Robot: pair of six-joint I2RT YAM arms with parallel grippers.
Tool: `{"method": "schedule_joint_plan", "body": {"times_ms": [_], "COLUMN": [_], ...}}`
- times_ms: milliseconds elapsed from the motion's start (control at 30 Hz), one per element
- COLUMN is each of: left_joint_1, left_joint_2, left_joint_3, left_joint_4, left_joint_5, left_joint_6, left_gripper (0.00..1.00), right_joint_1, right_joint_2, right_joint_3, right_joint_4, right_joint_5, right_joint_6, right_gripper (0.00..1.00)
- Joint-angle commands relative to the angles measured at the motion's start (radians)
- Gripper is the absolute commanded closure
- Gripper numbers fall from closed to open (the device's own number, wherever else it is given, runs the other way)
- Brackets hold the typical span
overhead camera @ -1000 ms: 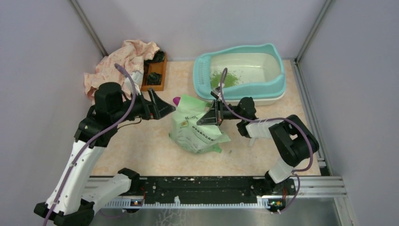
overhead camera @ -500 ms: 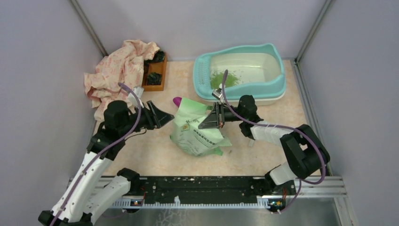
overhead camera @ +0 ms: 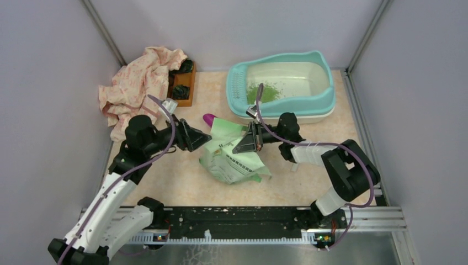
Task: Fill the litter box with clean litter
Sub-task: Close the cat litter bag at the center of the board.
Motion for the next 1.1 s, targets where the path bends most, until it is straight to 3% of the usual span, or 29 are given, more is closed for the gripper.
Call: {"method": "schedule_joint_plan", "body": {"times_ms": [0, 167, 267, 300, 333, 400, 433, 600, 800, 933, 1067], "left_joint_1": [-0.006, -0.042, -0.081, -0.094, -0.099, -0.101, -0.1, -0.091, 0.014, 0.116, 0.138], "left_joint_2": [0.004, 0.053, 0.098, 0.109, 0.122, 0.159, 0.18, 0.223, 0.294, 0.324, 0.356], "left_joint_3": [-0.023, -0.022, -0.016, -0.015, -0.014, 0.007, 0.021, 0.092, 0.234, 0.242, 0.253], "left_joint_4": [0.051, 0.058, 0.069, 0.075, 0.077, 0.059, 0.034, -0.026, -0.182, -0.221, -0.253], "left_joint_5": [0.053, 0.089, 0.09, 0.085, 0.08, 0.079, 0.079, 0.04, 0.128, 0.229, 0.254], "left_joint_6": [0.086, 0.124, 0.138, 0.141, 0.145, 0.158, 0.164, 0.205, 0.282, 0.306, 0.329], "left_gripper": [0.26, 0.26, 0.32, 0.4, 0.56, 0.96, 1.0, 1.0, 1.0, 1.0, 1.0], "right_joint_1": [0.0, -0.002, -0.002, -0.003, -0.003, -0.004, -0.006, -0.007, -0.001, 0.029, 0.057], "right_joint_2": [0.029, 0.042, 0.047, 0.049, 0.047, 0.049, 0.049, 0.068, 0.166, 0.193, 0.197], "right_joint_3": [-0.005, -0.004, -0.002, -0.002, -0.002, -0.002, -0.004, -0.033, -0.114, -0.131, -0.122], "right_joint_4": [0.143, 0.172, 0.203, 0.208, 0.215, 0.228, 0.235, 0.365, 0.727, 0.742, 0.743], "right_joint_5": [-0.023, -0.025, -0.026, -0.027, -0.029, -0.037, -0.04, -0.067, -0.06, -0.054, -0.069], "right_joint_6": [0.043, 0.061, 0.084, 0.088, 0.092, 0.101, 0.104, 0.171, 0.371, 0.342, 0.338], "right_gripper": [1.0, 1.0, 1.0, 1.0, 1.0, 1.0, 1.0, 1.0, 1.0, 1.0, 1.0]}}
